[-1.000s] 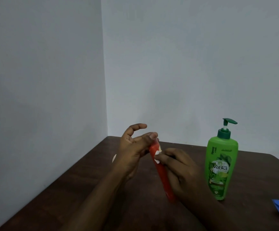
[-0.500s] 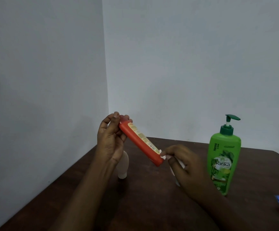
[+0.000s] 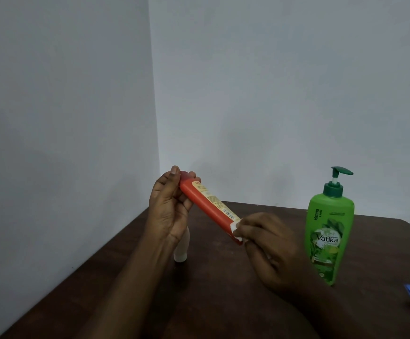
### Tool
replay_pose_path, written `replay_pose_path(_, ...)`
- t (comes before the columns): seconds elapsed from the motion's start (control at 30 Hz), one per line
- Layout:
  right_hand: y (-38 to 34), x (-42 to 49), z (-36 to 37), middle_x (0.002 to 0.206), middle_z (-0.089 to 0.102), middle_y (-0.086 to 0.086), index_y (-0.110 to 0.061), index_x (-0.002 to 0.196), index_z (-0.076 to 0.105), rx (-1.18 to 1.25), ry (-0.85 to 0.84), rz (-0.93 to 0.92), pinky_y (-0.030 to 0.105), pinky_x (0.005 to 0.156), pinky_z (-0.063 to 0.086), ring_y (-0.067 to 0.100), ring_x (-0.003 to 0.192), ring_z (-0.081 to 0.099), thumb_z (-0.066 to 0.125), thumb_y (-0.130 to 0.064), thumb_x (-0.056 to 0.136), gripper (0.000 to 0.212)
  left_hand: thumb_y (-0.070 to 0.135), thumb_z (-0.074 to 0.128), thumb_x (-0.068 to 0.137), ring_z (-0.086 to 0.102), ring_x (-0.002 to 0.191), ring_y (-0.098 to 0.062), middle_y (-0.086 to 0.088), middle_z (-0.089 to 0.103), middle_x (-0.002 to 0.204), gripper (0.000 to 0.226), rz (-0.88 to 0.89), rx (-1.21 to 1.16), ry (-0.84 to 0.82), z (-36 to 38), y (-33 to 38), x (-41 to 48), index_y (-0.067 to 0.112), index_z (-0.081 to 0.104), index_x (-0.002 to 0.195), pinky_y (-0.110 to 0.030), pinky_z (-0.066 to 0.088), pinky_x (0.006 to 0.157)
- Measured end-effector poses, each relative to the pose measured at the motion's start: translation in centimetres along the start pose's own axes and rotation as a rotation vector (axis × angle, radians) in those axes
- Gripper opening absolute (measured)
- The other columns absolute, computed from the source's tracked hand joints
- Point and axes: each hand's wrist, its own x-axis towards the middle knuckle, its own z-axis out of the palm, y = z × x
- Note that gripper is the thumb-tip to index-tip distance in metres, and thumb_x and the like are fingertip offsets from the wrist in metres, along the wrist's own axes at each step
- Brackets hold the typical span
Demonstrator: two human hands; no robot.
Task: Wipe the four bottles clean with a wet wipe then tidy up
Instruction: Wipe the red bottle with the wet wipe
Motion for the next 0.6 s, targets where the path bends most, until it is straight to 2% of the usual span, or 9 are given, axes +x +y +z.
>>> replay_pose_path(0.13, 1.0, -0.2, 0.1, 0.110, 0.067, -0.003, -0.010, 0.108, 0.073, 0.001, 0.055, 0.151, 0.035, 0.084, 0.053, 0.011, 0.105, 0.064, 0.056, -0.011, 0.095, 0.022, 0.027, 0.079, 0.083, 0.068, 0.121, -0.040, -0.024, 0.072, 0.120, 0.045, 0.020, -0.005, 0.020, -0.1, -0.2, 0.1, 0.013, 0.060, 0.121, -0.048, 0.061, 0.094)
replay_pose_path(0.23, 0.6, -0.4, 0.4, 0.114, 0.066, 0.006, -0.004, 0.111, 0.072, -0.140, 0.004, 0.005, 0.039, 0.084, 0.052, 0.022, 0.104, 0.064, 0.059, -0.005, 0.094, 0.021, 0.027, 0.079, 0.085, 0.068, 0.120, -0.041, -0.024, 0.072, 0.120, 0.046, 0.020, -0.013, 0.049, -0.1, -0.5, 0.2, 0.012, 0.061, 0.125, -0.046, 0.064, 0.087)
replay_pose_path(0.3, 0.1, 0.0, 0.5, 0.117, 0.066, 0.011, -0.001, 0.110, 0.072, -0.229, -0.038, -0.137, 0.043, 0.082, 0.053, 0.029, 0.107, 0.064, 0.060, -0.008, 0.096, 0.020, 0.028, 0.079, 0.084, 0.069, 0.119, -0.040, -0.026, 0.070, 0.126, 0.048, 0.015, -0.029, 0.066, -0.2, -0.4, 0.2, 0.012, 0.061, 0.125, -0.047, 0.064, 0.087)
replay_pose_path(0.37, 0.1, 0.3, 0.4, 0.118, 0.066, 0.014, 0.000, 0.109, 0.073, -0.274, -0.037, -0.201, 0.045, 0.082, 0.053, 0.032, 0.108, 0.065, 0.060, -0.010, 0.098, 0.020, 0.028, 0.079, 0.084, 0.069, 0.120, -0.040, -0.026, 0.068, 0.131, 0.049, 0.016, -0.033, 0.067, -0.2, -0.3, 0.2, 0.012, 0.062, 0.126, -0.047, 0.064, 0.087)
replay_pose_path(0.47, 0.9, 0.0, 0.2, 0.114, 0.066, 0.011, -0.001, 0.107, 0.074, -0.195, 0.054, -0.072, 0.038, 0.086, 0.051, 0.026, 0.105, 0.064, 0.056, -0.010, 0.098, 0.022, 0.026, 0.078, 0.087, 0.067, 0.123, -0.039, -0.028, 0.066, 0.131, 0.045, 0.021, -0.033, 0.058, -0.2, -0.4, 0.2, 0.012, 0.061, 0.126, -0.046, 0.064, 0.087)
replay_pose_path(0.53, 1.4, -0.3, 0.4, 0.110, 0.066, 0.005, -0.005, 0.106, 0.074, -0.129, 0.098, 0.082, 0.036, 0.084, 0.051, 0.019, 0.102, 0.064, 0.056, -0.012, 0.095, 0.023, 0.026, 0.078, 0.086, 0.067, 0.123, -0.039, -0.027, 0.068, 0.126, 0.046, 0.024, -0.022, 0.055, -0.2, -0.6, 0.2, 0.012, 0.061, 0.125, -0.045, 0.064, 0.084)
replay_pose_path(0.6, 1.9, -0.5, 0.5, 0.106, 0.068, -0.004, -0.011, 0.104, 0.075, -0.074, 0.097, 0.222, 0.033, 0.082, 0.052, 0.010, 0.100, 0.064, 0.055, -0.016, 0.093, 0.023, 0.027, 0.079, 0.085, 0.067, 0.122, -0.041, -0.025, 0.070, 0.124, 0.044, 0.010, -0.022, 0.049, -0.2, -0.5, 0.2, 0.011, 0.062, 0.123, -0.047, 0.063, 0.088)
